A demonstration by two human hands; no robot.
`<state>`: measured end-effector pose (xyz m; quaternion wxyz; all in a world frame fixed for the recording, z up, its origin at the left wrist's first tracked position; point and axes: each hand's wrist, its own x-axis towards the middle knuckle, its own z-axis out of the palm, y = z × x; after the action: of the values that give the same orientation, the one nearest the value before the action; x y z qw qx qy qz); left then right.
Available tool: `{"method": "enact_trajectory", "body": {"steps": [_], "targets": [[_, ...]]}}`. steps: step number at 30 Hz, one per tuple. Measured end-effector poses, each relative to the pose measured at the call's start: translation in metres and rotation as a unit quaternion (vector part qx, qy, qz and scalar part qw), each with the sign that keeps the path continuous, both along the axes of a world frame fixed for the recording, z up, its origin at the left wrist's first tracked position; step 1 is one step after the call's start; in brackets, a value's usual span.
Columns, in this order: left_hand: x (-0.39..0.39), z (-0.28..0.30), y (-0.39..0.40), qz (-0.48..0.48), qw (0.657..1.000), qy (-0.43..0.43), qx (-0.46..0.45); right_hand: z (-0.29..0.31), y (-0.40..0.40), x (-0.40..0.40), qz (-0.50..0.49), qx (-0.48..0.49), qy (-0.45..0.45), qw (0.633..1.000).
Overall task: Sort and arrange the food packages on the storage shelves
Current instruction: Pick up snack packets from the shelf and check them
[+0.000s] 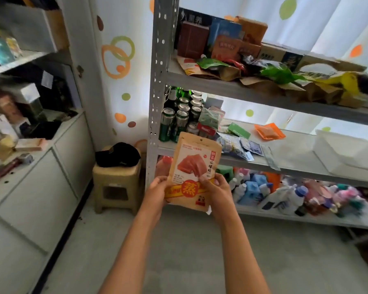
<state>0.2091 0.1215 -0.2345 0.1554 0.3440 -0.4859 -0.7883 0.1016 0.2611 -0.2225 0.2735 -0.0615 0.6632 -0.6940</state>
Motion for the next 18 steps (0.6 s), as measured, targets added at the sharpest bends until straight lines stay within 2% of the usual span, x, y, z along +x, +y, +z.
{"method": "enact_trajectory", "body": {"steps": [10, 18], "targets": [[0.034, 0.038, 0.083, -0.069, 0.991, 0.034, -0.11, 0.034, 0.084, 0.039, 0.018, -0.084, -0.003, 0.996], [0.068, 0.041, 0.202, -0.02, 0.994, 0.07, -0.084, 0.035, 0.199, 0.089, 0.025, -0.138, -0.014, 0.99]]}}
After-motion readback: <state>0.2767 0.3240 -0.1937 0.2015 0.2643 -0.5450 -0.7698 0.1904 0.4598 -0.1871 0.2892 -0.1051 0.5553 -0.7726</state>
